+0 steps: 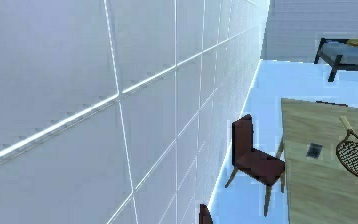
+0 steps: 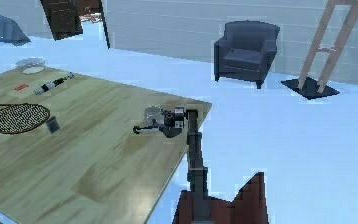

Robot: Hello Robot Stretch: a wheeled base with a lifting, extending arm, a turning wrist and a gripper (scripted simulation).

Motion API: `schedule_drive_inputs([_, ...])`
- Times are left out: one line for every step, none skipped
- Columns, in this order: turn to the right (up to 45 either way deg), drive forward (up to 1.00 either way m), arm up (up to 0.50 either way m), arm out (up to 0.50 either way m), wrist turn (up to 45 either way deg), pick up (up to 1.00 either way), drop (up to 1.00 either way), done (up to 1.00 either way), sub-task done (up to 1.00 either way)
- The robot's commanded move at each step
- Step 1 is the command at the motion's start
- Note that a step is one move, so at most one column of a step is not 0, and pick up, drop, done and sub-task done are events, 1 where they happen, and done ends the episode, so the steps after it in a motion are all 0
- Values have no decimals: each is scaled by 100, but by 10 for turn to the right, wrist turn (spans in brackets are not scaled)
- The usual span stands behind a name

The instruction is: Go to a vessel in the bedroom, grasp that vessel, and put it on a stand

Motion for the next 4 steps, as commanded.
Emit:
schedule_drive_inputs([0,0,10,0,0,0,0,0,0])
schedule_drive_inputs([0,0,18,0,0,0,0,0,0])
schedule_drive_inputs([0,0,0,0,-450,0,0,0,0])
schedule_drive_inputs([0,0,0,0,-450,0,0,0,0])
